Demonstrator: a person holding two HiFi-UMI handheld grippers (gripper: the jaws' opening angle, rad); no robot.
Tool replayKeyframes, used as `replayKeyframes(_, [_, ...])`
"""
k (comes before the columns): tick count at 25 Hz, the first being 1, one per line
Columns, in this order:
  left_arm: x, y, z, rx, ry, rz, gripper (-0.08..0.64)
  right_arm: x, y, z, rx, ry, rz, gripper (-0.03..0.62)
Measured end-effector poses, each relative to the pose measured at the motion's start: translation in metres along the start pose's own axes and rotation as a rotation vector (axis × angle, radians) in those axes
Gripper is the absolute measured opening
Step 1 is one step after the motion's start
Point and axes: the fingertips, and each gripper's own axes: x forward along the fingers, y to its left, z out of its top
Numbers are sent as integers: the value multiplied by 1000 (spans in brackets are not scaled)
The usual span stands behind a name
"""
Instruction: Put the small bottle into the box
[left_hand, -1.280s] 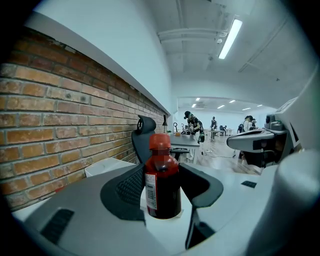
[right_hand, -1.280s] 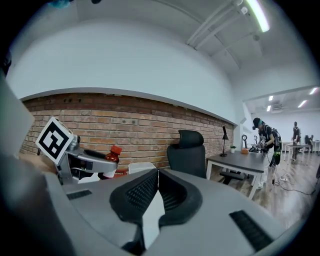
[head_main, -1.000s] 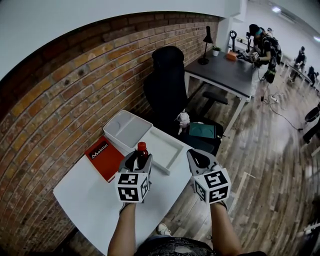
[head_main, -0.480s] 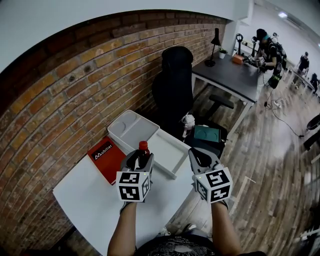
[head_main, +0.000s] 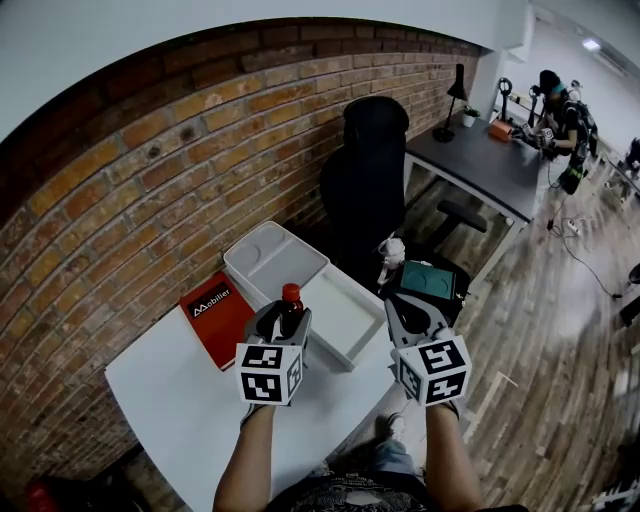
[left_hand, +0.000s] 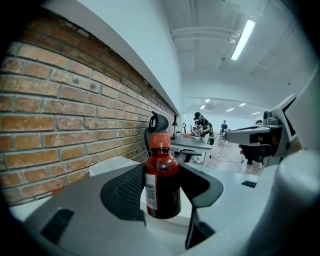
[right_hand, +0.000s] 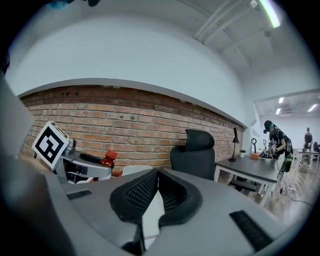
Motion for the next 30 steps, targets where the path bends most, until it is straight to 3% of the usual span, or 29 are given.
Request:
replayKeyframes(14, [43,-14,11,-32,29,216,230,62,-53,3,-20,-19,243,21])
replayKeyframes(30, [85,-33,29,-38,65,338,230,110,-84,21,-58,-37,433,21])
